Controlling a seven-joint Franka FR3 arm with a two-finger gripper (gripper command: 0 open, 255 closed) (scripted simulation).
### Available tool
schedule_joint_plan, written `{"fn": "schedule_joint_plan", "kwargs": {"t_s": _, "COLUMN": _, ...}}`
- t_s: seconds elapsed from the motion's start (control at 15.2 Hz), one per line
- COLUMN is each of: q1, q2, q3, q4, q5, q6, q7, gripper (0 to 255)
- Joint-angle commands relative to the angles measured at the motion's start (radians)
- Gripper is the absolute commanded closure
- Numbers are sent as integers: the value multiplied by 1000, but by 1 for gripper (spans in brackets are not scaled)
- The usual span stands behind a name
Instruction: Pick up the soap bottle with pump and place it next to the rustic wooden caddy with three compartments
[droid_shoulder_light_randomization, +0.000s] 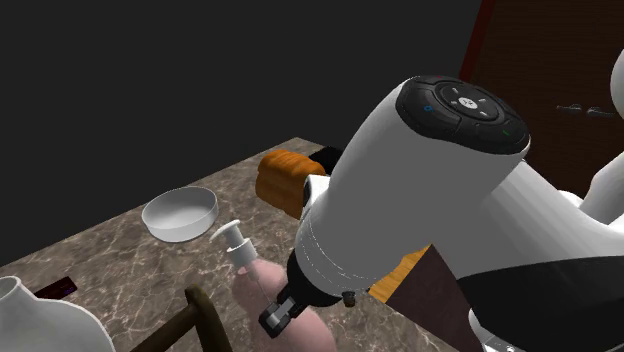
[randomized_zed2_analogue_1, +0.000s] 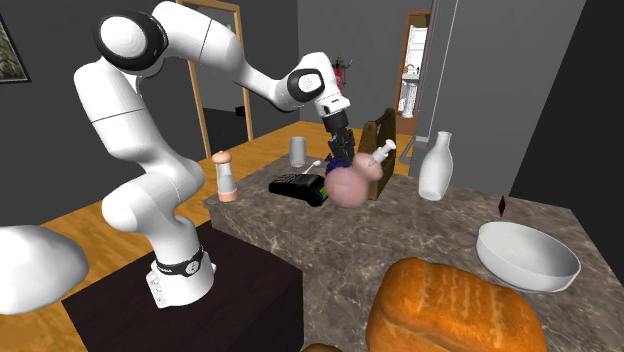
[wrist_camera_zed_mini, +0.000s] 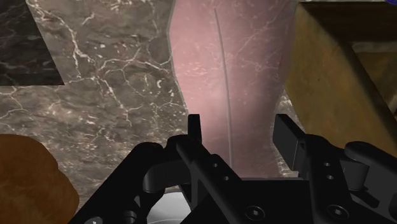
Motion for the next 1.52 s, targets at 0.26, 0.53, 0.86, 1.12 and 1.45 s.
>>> {"fn": "schedule_joint_plan", "kwargs": {"t_s": 0.26, "q1": -6, "q2": 17, "q3": 11, "q4": -18, "q5": -17, "q6": 25, "q7": 18, "gripper": 255}}
{"fn": "schedule_joint_plan", "kwargs": {"t_s": 0.53, "q1": -6, "q2": 17, "q3": 10, "q4": -18, "q5": -17, "q6": 25, "q7": 18, "gripper": 255}}
{"fn": "schedule_joint_plan", "kwargs": {"t_s": 0.86, "q1": -1, "q2": 7, "q3": 4, "q4": -28, "q5": -8, "q6": 27, "q7": 12, "gripper": 0}}
{"fn": "schedule_joint_plan", "kwargs": {"t_s": 1.12, "q1": 32, "q2": -53, "q3": -20, "q4": 21, "q5": 49, "q6": -67, "q7": -28, "gripper": 0}}
{"fn": "schedule_joint_plan", "kwargs": {"t_s": 1.45, "q1": 41, "q2": -68, "q3": -27, "q4": 34, "q5": 62, "q6": -92, "q7": -37, "gripper": 0}}
